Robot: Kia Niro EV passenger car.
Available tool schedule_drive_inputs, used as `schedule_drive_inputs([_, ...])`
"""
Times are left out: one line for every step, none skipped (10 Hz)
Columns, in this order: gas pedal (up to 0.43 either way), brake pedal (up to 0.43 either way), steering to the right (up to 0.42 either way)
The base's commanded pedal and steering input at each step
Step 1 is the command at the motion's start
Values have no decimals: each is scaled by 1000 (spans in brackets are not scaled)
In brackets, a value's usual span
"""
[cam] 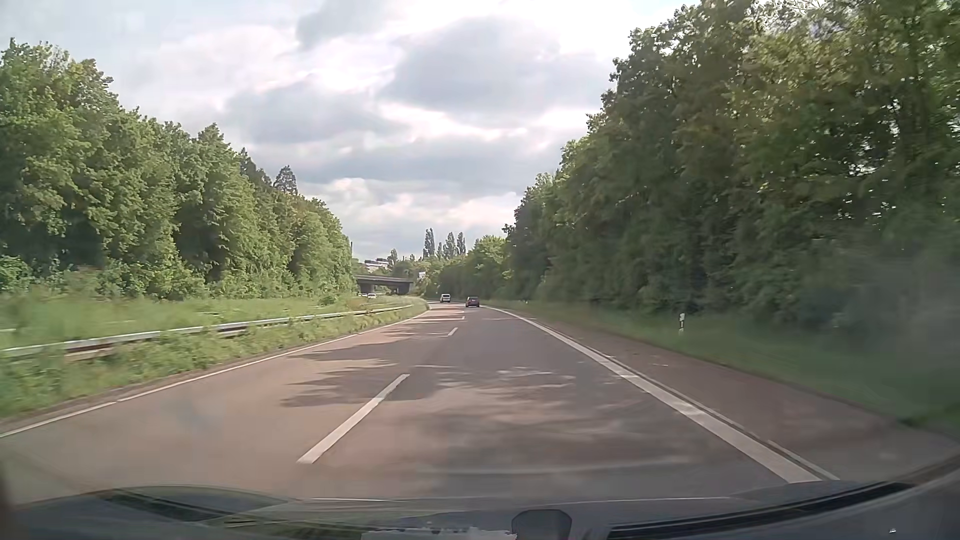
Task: Follow the waypoints while adhering to traffic rules and regulations
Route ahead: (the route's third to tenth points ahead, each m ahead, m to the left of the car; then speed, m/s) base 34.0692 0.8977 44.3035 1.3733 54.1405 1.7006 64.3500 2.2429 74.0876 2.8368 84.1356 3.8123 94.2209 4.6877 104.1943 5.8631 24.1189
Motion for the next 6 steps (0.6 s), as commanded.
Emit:
schedule_drive_inputs([59, 0, -4])
schedule_drive_inputs([59, 0, -4])
schedule_drive_inputs([59, 0, -4])
schedule_drive_inputs([59, 0, -4])
schedule_drive_inputs([59, 0, -4])
schedule_drive_inputs([59, 0, -4])
